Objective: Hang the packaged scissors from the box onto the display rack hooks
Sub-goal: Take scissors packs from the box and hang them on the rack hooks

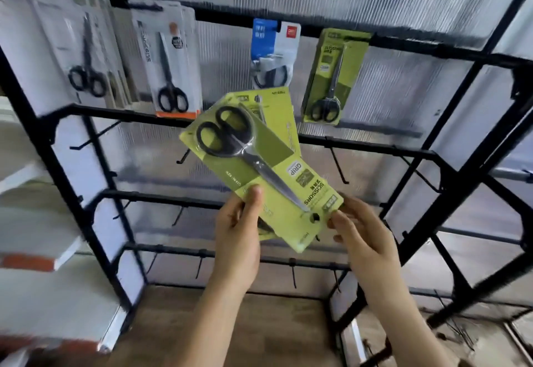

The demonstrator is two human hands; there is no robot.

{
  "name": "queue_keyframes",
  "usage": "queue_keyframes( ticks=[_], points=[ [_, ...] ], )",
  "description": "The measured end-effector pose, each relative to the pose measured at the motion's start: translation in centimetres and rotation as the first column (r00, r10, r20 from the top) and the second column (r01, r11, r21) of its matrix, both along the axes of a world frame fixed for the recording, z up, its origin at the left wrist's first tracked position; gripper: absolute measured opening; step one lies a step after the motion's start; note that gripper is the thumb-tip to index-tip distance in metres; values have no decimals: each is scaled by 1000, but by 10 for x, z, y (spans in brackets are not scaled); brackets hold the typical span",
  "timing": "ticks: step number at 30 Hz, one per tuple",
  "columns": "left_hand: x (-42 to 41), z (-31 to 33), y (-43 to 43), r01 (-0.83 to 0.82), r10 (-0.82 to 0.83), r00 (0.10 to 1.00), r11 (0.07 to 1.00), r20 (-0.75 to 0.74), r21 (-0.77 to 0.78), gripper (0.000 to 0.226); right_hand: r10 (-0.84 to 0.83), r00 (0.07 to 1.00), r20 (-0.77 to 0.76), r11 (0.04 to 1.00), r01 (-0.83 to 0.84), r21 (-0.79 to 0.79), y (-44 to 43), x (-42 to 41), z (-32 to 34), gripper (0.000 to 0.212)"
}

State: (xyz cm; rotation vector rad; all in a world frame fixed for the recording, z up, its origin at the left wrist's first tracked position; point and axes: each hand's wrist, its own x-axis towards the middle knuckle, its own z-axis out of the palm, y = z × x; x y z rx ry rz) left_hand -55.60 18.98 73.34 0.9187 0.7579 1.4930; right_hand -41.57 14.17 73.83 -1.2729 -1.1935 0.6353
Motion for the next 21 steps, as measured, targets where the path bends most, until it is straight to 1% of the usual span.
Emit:
queue_keyframes(
  ticks=[2,4,6,8,11,12,13,14,15,16,17,18,19,20,21],
  points=[
    [-6,-1,5,-6,6,1000,1000,5,7,16,112,990,-82,992,-117,-51,5,-14,-2,18],
    [-10,-4,11,-6,6,1000,1000,-21,7,18,128,982,-141,989,-136,-50,13,-21,-5,12],
    [-11,-7,17,7,-5,997,1000,-80,27,19,93,971,-219,992,-110,-63,22,-22,-10,10],
    [-10,-7,20,8,-1,992,998,-125,54,18,51,965,-259,992,-78,-95,30,-19,-15,11],
    [-4,-5,21,-42,57,974,996,-217,73,18,48,915,-400,993,-89,-83,42,-10,-19,18],
    [-2,-5,23,-58,70,966,997,-251,53,20,38,890,-455,995,-75,-62,46,-4,-18,23],
    [1,-5,26,-87,86,964,996,-253,5,27,12,863,-505,998,-40,-46,51,4,-16,27],
    [3,-6,30,-99,86,979,993,-183,-65,36,-24,843,-537,999,3,-40,57,15,-12,29],
    [3,-6,37,-63,56,997,990,-59,-126,43,-64,838,-542,998,46,-47,64,27,-7,29],
    [2,-5,41,6,3,998,988,63,-155,52,-99,850,-518,995,79,-60,72,40,-2,29],
    [0,-3,44,73,-53,989,986,136,-148,63,-118,873,-474,993,96,-70,81,54,3,28],
    [-1,-2,46,131,-113,982,985,152,-114,70,-122,896,-427,992,100,-74,91,66,9,28],
    [1,-2,47,160,-152,983,985,100,-72,66,-113,921,-373,993,94,-71,100,77,15,28],
    [5,-2,48,155,-155,988,987,-4,-34,50,-87,945,-315,996,73,-54,108,84,22,29],
    [12,-5,49,132,-128,979,991,-159,12,31,-44,964,-261,999,40,-20,114,88,28,29]
  ],
)
